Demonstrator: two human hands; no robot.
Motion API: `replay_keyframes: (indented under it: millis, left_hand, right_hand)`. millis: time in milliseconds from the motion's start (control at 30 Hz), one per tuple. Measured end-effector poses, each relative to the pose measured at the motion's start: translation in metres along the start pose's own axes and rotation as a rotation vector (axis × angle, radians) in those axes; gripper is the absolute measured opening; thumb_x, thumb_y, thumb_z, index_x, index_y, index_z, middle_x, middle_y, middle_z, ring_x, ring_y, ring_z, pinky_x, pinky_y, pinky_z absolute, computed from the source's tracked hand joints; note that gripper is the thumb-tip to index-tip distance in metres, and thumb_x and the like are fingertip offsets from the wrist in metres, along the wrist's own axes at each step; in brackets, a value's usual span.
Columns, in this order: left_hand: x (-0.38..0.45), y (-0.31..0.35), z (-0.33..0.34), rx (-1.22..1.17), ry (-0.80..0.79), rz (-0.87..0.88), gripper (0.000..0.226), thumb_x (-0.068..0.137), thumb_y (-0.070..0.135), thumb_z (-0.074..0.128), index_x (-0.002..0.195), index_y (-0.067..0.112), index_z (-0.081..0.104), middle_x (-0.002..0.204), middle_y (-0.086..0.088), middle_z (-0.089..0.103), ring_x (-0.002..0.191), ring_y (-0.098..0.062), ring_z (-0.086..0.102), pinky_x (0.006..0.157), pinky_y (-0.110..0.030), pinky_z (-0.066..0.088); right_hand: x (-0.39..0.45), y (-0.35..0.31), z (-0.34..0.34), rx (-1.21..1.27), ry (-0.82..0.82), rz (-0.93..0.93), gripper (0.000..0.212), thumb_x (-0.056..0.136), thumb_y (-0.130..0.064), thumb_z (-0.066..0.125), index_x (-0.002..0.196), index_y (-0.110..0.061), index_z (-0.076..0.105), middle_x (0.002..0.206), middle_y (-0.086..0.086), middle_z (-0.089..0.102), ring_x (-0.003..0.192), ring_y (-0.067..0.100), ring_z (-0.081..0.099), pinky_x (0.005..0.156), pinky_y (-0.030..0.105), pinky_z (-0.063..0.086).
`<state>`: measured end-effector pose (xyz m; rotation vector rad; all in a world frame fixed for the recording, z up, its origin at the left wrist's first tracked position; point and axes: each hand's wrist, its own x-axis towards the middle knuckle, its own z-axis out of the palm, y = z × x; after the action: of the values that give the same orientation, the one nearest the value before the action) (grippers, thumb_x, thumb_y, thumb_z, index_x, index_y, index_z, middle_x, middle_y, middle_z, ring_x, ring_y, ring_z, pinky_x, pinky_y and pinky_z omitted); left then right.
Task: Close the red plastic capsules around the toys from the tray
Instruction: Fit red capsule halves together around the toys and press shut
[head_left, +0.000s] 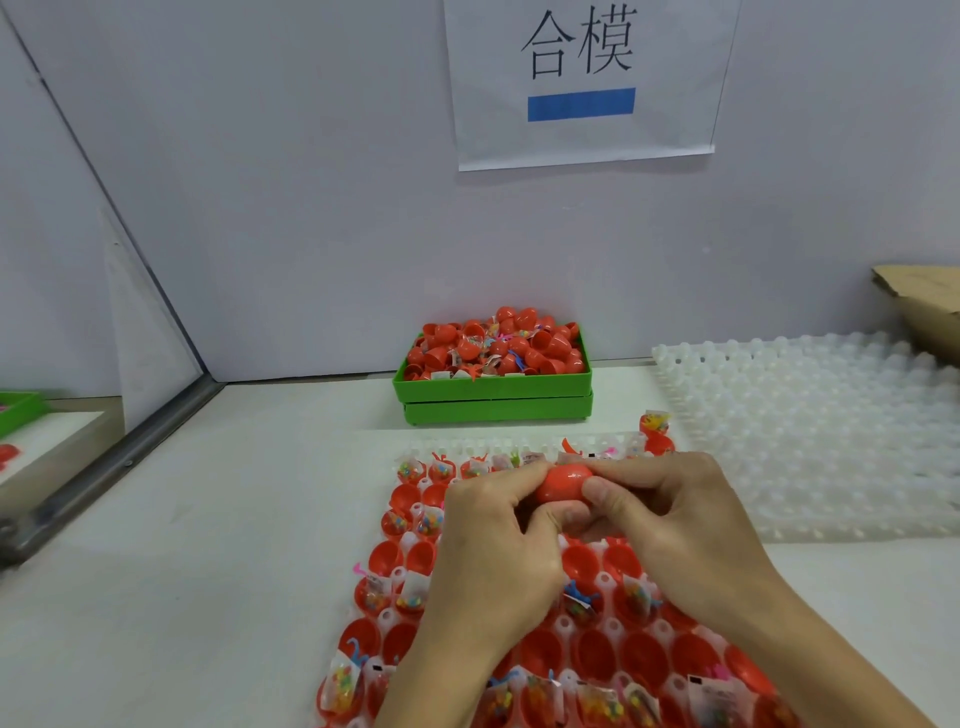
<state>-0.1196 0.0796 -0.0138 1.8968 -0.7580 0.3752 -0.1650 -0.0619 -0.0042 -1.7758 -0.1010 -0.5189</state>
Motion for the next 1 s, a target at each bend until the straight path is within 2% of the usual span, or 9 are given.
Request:
replay_keyframes:
  millis: [133,200,267,333,467,600,767,900,1000]
  left_hand:
    - [0.002,-0.004,-0.003,0.176,0.039,0.091,0.015,0.082,0.023,0.062,0.091,0.019,0.074,0.071,0.01,0.067,0.065,-0.007,0.059,0.061,-0.025,0.047]
    - [0.0,-0.004,0.0,0.229,0.0,0.124,0.016,0.084,0.022,0.063,0.096,0.017,0.073,0.075,0.007,0.067,0.068,-0.009,0.058,0.061,-0.03,0.048]
    - [0.0,-0.002,0.001,0.228,-0.029,0.133,0.019,0.083,0.024,0.066,0.1,0.021,0.072,0.078,0.011,0.064,0.069,-0.006,0.056,0.062,-0.024,0.049]
    - [0.001,-0.001,-0.001,0.115,-0.043,0.1,0.026,0.079,0.03,0.072,0.105,0.028,0.07,0.083,0.013,0.063,0.075,-0.006,0.058,0.063,-0.016,0.047]
    - [0.003,0.0,-0.005,-0.431,-0.132,-0.207,0.044,0.08,0.045,0.069,0.119,0.023,0.065,0.115,0.002,0.067,0.112,-0.017,0.063,0.089,-0.033,0.055]
    - [0.003,0.006,0.006,-0.838,-0.152,-0.503,0.05,0.076,0.033,0.069,0.121,0.01,0.064,0.106,-0.006,0.075,0.102,-0.021,0.07,0.085,-0.035,0.059]
    - [-0.001,0.003,0.013,-0.825,-0.02,-0.457,0.032,0.076,0.02,0.063,0.107,0.014,0.072,0.101,-0.006,0.076,0.099,-0.022,0.072,0.077,-0.031,0.059]
    - [-0.001,0.004,0.014,-0.804,-0.01,-0.45,0.023,0.09,0.005,0.06,0.105,0.015,0.073,0.101,-0.006,0.076,0.098,-0.021,0.072,0.075,-0.03,0.059]
    - [0.0,0.003,0.013,-0.796,-0.037,-0.444,0.031,0.085,0.024,0.061,0.111,0.014,0.071,0.101,-0.006,0.076,0.098,-0.021,0.072,0.077,-0.029,0.059]
  right_hand:
    - [-0.003,-0.004,0.004,0.014,-0.099,0.01,0.015,0.087,-0.015,0.07,0.095,-0.025,0.078,0.084,0.002,0.078,0.083,0.021,0.075,0.077,0.033,0.06]
    - [-0.002,-0.001,0.007,0.029,-0.105,0.042,0.015,0.083,-0.009,0.075,0.093,-0.019,0.077,0.086,-0.001,0.078,0.085,0.015,0.075,0.08,0.029,0.059]
    - [-0.001,0.0,0.008,0.019,-0.065,0.06,0.019,0.081,0.0,0.074,0.089,-0.017,0.078,0.082,-0.003,0.078,0.081,0.013,0.074,0.077,0.027,0.059]
    - [0.001,0.001,0.005,0.049,-0.006,0.075,0.024,0.082,0.003,0.07,0.083,-0.019,0.079,0.08,-0.001,0.077,0.078,0.013,0.074,0.074,0.027,0.059]
    - [0.003,-0.001,-0.002,0.264,-0.034,0.105,0.023,0.087,0.005,0.063,0.089,-0.013,0.078,0.087,0.009,0.077,0.08,0.022,0.075,0.07,0.027,0.06]
    - [0.0,0.001,0.002,0.19,-0.081,0.052,0.023,0.086,0.007,0.064,0.093,-0.011,0.077,0.09,0.016,0.075,0.085,0.02,0.073,0.071,0.028,0.059]
    - [-0.001,0.007,0.006,0.148,-0.071,-0.009,0.035,0.082,0.014,0.066,0.093,-0.017,0.076,0.09,0.013,0.074,0.084,0.013,0.069,0.08,0.038,0.057]
    - [-0.002,0.011,0.006,0.158,-0.078,-0.018,0.031,0.082,0.003,0.066,0.099,-0.022,0.075,0.091,0.01,0.075,0.086,0.017,0.071,0.082,0.041,0.058]
    - [-0.001,0.011,0.007,0.14,-0.079,-0.007,0.02,0.09,-0.003,0.066,0.1,-0.017,0.075,0.089,0.011,0.076,0.084,0.03,0.073,0.079,0.043,0.059]
